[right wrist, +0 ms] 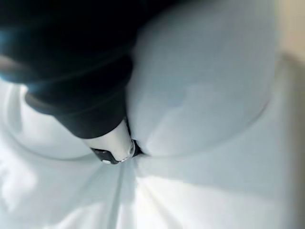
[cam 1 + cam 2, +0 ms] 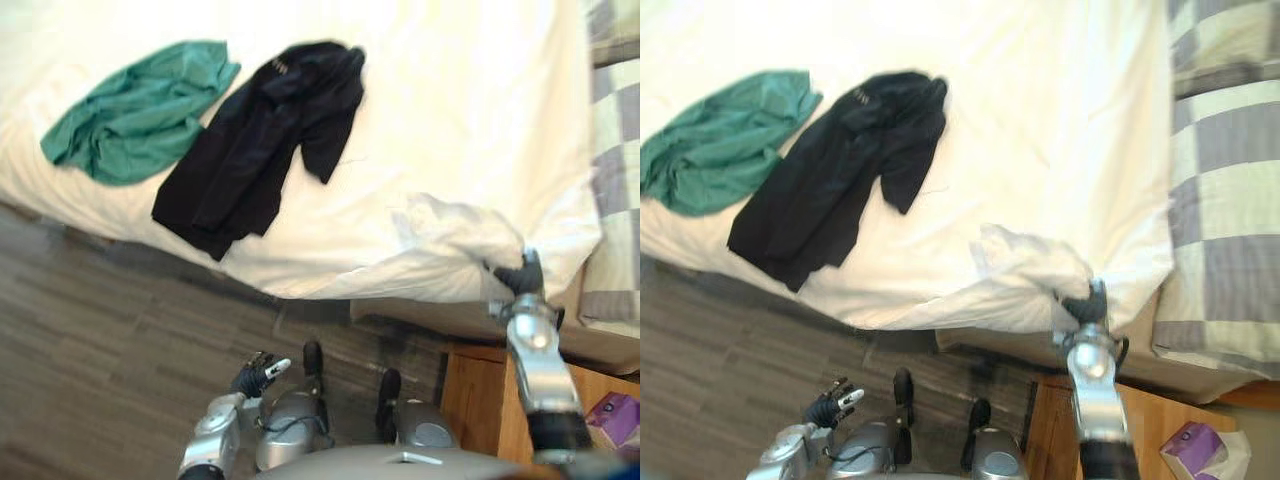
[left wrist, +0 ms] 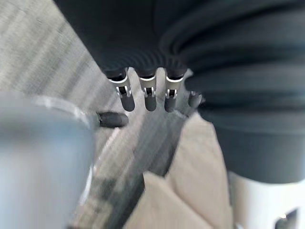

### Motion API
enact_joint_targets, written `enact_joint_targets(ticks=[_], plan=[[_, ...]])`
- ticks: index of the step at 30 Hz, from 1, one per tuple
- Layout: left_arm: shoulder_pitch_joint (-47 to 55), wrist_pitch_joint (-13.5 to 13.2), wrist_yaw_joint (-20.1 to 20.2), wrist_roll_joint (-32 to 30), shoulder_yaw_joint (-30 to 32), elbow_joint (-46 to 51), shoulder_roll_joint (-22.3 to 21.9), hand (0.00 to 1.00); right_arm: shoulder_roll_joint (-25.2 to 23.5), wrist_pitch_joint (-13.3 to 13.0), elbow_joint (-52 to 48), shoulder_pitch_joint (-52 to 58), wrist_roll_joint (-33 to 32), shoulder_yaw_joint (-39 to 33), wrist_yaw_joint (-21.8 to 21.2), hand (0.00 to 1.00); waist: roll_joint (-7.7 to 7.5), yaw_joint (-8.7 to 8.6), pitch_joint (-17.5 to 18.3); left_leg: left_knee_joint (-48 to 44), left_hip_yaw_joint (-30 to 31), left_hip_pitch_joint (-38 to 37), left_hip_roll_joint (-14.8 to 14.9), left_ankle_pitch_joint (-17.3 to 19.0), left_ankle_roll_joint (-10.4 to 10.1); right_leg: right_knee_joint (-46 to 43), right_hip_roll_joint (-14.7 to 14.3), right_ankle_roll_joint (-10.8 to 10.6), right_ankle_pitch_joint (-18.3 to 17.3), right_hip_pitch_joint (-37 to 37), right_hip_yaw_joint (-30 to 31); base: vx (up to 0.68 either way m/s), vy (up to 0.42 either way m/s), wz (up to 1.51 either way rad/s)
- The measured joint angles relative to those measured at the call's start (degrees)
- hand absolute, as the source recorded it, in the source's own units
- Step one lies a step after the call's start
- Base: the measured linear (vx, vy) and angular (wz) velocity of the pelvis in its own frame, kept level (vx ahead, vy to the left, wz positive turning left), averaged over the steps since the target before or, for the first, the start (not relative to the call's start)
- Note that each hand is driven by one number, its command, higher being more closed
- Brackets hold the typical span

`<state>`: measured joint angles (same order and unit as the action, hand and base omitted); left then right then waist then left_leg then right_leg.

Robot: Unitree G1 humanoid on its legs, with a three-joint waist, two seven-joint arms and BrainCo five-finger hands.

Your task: Tidy the bed and pick cloth on bed and put in laundry

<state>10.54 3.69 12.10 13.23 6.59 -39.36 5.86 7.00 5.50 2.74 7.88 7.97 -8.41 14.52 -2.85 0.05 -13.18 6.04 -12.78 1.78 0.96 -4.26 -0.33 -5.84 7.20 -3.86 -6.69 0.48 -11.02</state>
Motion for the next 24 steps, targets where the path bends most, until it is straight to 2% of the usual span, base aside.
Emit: enact_joint_targets(ticks=[4,9,13,15,19,20,22,24], plan=[[0.96,-0.22,-0.09,-1.48,0.07,-3.11,-0.94,0.0,-3.43,-3.01,3.02,3.49,-0.71,-0.04,1.69,0.0,0.81,-0.98,3.06,0.02,-2.47,-1.57,0.76,0.76,-0.1,1.03,-0.7,-0.1,0.04,0.7,2.22,0.01,-0.01,-0.33],[1.27,-1.85,-0.48,-1.32,0.31,-5.3,-1.12,0.0,-6.52,-5.02,15.88,3.73,-9.2,-3.34,2.25,0.0,1.03,-1.51,4.45,0.04,-4.25,-4.82,1.16,2.04,-0.46,2.08,-0.92,0.14,0.15,3.93,2.89,0.07,-0.007,-0.14],[1.21,-2.27,-0.07,-0.29,2.85,-6.95,-3.04,0.0,-7.99,-8.44,22.36,3.77,-14.45,-6.83,5.42,0.0,1.43,-1.48,5.81,0.04,-7.17,-6.88,1.17,3.77,-0.84,2.94,-0.64,0.09,0.21,5.88,4.11,0.11,0.014,-0.23],[1.14,-1.84,0.01,-0.23,2.71,-6.79,-3.37,0.0,-9.29,-8.46,22.58,3.84,-15.14,-7.76,6.83,0.0,1.3,-1.33,6.13,0.04,-8.18,-7.98,1.17,3.95,-1.01,2.95,-0.53,0.09,0.2,6.61,4.04,0.11,0.005,-0.18],[1.17,1.22,-0.95,-0.36,2.56,-6.23,-3.92,0.0,-10.56,-9.06,21.97,5.11,-16.81,-9.34,11.16,0.0,1.41,-1.36,7.03,0.04,-12.08,-8.88,1.17,4.07,-1.24,2.7,-0.34,0.08,0.21,7.73,3.18,0.07,-0.001,0.06],[1.62,2.16,-1.05,-0.48,2.57,-5.48,-4.28,0.0,-10.5,-9.05,20.29,6.22,-16.9,-9.97,12.7,0.0,1.7,-1.4,7.32,0.04,-12.15,-9.1,1.26,4.19,-1.41,2.1,-0.32,0.08,0.21,8.01,2.13,0.05,-0.002,0.27],[2.38,2.38,-1.1,-0.71,2.56,-4.03,-4.95,0.0,-10.5,-9.04,17.95,6.78,-16.94,-11.19,13.98,0.0,2.06,-1.36,7.37,0.04,-12.91,-9.47,1.47,4.26,-1.52,1.21,-0.38,0.07,0.2,7.99,2.04,0.02,-0.004,0.1],[3.39,2.4,-1.23,-0.87,2.47,-2.62,-5.63,0.0,-10.48,-9.08,11.51,8.35,-16.83,-11.99,16.42,0.0,2.37,-1.36,7.78,0.04,-14.39,-9.82,2.15,4.72,-1.97,0.02,-0.82,0.07,0.24,7.4,2.19,-0.01,-0.019,-0.14]])
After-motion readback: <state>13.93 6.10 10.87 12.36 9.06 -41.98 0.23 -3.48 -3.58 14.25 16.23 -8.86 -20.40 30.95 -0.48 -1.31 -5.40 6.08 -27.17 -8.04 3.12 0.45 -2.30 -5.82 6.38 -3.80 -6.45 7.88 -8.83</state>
